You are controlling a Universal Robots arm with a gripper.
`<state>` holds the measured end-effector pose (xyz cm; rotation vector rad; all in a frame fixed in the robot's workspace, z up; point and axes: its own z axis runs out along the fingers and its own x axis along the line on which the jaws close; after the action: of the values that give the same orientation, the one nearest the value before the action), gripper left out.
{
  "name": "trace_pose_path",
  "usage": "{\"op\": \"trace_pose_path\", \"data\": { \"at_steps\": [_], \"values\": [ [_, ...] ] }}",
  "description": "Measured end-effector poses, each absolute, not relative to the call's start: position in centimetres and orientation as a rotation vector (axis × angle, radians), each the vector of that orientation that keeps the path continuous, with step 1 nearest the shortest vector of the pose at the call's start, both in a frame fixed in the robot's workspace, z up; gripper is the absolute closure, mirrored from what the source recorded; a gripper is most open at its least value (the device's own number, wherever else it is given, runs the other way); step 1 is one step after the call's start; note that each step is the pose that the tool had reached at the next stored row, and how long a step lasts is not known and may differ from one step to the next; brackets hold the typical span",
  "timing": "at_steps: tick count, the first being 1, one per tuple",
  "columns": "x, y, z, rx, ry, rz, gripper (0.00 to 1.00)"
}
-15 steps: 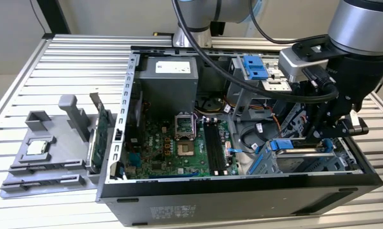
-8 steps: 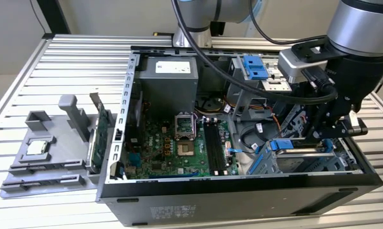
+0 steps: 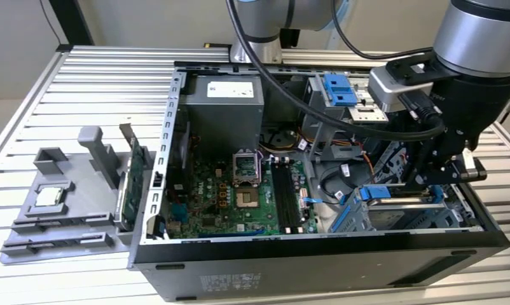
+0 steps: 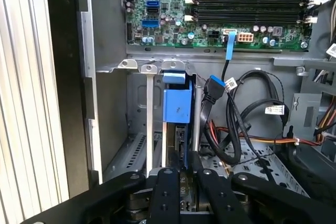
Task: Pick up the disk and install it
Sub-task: 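Insert the first disk wire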
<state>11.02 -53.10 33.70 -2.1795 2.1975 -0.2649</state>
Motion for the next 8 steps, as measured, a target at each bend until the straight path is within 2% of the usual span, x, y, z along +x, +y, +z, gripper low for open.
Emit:
{"op": "trace_pose_path", "data": {
  "at_steps": [8],
  "values": [
    [11.02, -53.12, 33.63, -2.140, 2.235, -0.267, 1.00]
  ]
}}
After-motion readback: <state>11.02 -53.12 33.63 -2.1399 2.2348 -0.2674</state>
